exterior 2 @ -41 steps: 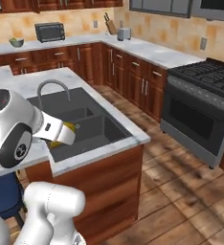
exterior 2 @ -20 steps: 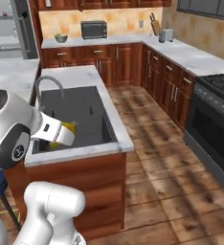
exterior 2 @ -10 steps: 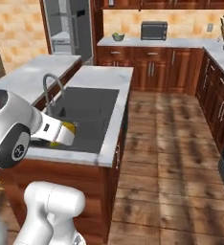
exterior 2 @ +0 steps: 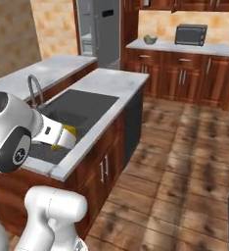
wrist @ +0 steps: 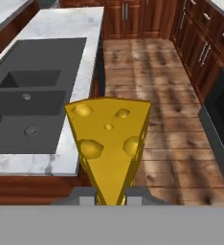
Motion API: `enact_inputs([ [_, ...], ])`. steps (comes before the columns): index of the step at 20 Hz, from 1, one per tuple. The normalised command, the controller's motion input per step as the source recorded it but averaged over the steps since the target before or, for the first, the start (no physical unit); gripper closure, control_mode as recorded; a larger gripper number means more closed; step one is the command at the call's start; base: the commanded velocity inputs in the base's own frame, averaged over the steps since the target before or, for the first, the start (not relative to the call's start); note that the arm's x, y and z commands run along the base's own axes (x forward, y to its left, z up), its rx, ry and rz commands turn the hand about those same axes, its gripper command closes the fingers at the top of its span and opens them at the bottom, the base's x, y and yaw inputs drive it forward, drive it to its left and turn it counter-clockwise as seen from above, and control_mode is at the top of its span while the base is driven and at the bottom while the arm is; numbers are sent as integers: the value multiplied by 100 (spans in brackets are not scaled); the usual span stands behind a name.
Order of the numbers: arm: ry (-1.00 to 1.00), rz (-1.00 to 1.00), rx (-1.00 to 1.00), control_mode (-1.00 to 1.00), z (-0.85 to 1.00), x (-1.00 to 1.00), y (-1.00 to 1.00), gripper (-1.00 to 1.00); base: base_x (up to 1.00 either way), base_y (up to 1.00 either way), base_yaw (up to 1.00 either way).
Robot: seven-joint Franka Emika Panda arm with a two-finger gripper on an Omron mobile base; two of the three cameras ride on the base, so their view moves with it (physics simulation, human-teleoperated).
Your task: Pick the cheese from the fridge and the cheese grater from the cabinet and place them next to the salad bowl.
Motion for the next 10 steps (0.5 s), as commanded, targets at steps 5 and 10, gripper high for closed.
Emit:
enact_inputs([
  [5, 0, 0, 0, 100, 0, 0, 0, 100, 63, -100, 35],
  [10, 0, 0, 0, 100, 0, 0, 0, 100, 65, -100, 24],
])
